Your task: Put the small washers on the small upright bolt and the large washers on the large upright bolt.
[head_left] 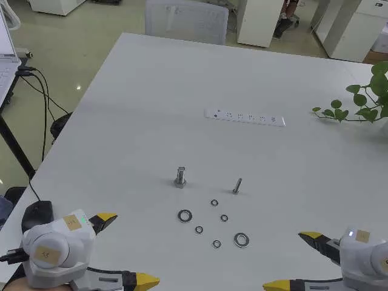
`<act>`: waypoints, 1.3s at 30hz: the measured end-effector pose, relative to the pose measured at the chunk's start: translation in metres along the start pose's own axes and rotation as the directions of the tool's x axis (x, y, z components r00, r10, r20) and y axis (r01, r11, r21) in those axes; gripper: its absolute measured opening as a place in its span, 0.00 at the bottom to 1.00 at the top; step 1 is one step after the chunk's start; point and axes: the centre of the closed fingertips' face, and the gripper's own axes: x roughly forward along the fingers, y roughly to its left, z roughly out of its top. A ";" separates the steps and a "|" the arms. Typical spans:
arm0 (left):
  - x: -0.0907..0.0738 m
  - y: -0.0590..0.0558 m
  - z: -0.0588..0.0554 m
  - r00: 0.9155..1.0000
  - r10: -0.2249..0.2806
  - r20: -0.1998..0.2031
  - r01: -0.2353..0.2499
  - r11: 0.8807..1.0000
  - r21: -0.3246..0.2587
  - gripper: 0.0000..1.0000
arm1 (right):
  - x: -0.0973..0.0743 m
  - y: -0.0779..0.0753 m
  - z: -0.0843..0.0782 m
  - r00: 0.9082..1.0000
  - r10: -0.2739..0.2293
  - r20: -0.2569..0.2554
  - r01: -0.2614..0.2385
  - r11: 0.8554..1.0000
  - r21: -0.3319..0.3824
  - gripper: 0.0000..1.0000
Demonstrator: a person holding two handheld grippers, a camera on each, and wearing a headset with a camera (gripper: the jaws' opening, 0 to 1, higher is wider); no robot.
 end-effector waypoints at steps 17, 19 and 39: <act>0.009 0.007 0.005 1.000 -0.010 0.017 0.010 1.000 -0.002 0.92 | 0.010 -0.005 0.021 1.000 0.012 -0.015 -0.012 0.999 -0.040 0.97; 0.009 0.008 0.007 1.000 -0.008 0.022 0.008 1.000 -0.007 0.92 | 0.012 -0.006 0.022 1.000 0.018 -0.019 -0.018 0.999 -0.045 0.97; 0.018 -0.003 0.010 1.000 -0.016 -0.003 0.016 1.000 0.019 0.89 | 0.032 -0.010 0.031 0.995 0.074 -0.073 -0.082 0.990 -0.116 0.95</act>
